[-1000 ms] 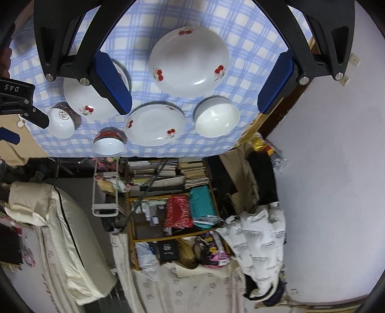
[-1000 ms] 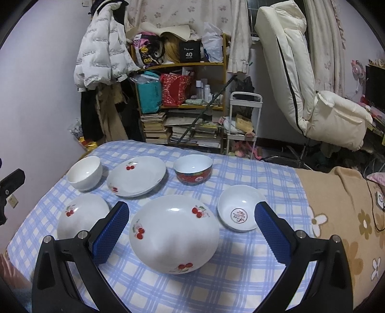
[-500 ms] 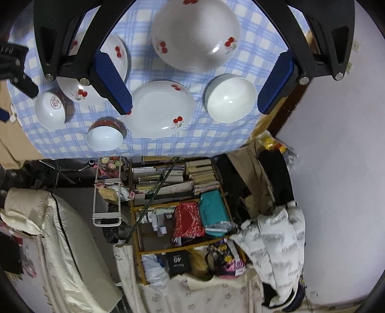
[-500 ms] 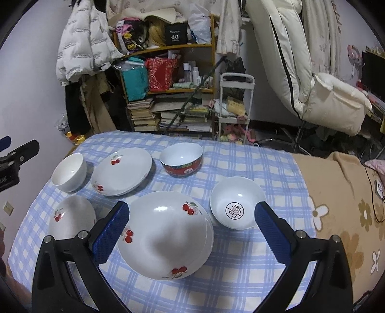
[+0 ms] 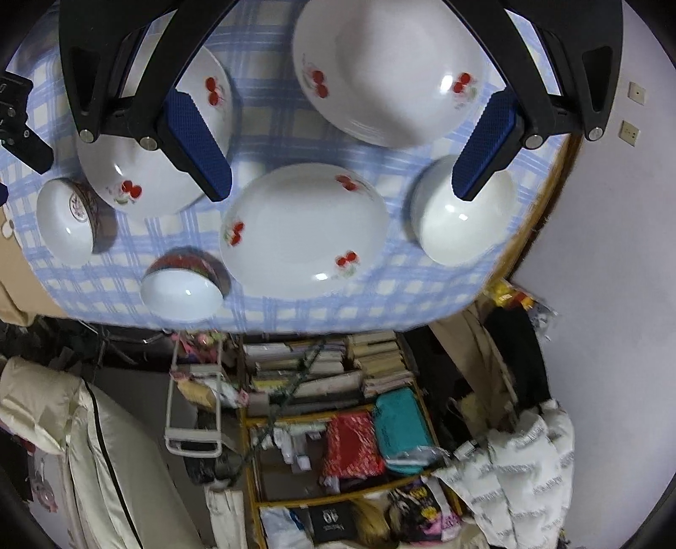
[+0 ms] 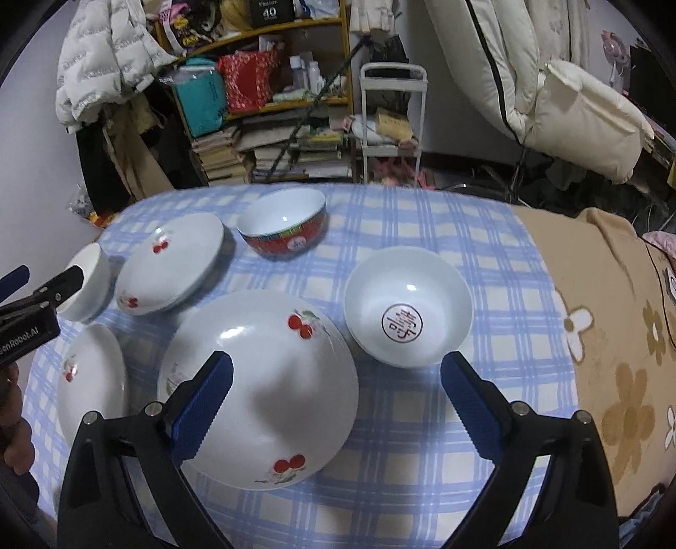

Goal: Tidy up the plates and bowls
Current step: 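Move both grippers to the large cherry plate and close them on its rim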

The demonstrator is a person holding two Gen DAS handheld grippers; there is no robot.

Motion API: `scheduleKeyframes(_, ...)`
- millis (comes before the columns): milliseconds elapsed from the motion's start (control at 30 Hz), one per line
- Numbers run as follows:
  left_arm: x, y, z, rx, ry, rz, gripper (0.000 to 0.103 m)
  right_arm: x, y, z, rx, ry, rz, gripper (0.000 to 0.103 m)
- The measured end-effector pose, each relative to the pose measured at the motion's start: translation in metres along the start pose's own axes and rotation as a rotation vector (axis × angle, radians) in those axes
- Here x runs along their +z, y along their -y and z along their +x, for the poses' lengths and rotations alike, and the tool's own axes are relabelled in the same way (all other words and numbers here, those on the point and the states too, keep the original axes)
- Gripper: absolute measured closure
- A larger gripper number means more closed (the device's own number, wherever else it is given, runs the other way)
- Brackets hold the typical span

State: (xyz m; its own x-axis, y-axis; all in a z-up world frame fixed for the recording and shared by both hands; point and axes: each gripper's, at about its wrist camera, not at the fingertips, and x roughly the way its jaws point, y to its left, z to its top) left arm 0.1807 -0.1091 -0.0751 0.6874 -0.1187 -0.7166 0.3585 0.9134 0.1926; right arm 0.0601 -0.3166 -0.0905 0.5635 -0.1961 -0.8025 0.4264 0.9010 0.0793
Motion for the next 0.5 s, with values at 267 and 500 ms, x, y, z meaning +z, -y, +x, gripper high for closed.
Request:
scheduleKeyframes(267,-0.014,0.025,0.027,-0.033,-0.072,0.049,0.001,-0.006,0.003,0.026,0.003,-0.088,0.012,0.008)
scheduleKeyframes(500,-0.025,0.039,0.041,-0.053,-0.139,0.067,0.001,-0.01,0.003,0.047,0.018,-0.166,0.004,0.014)
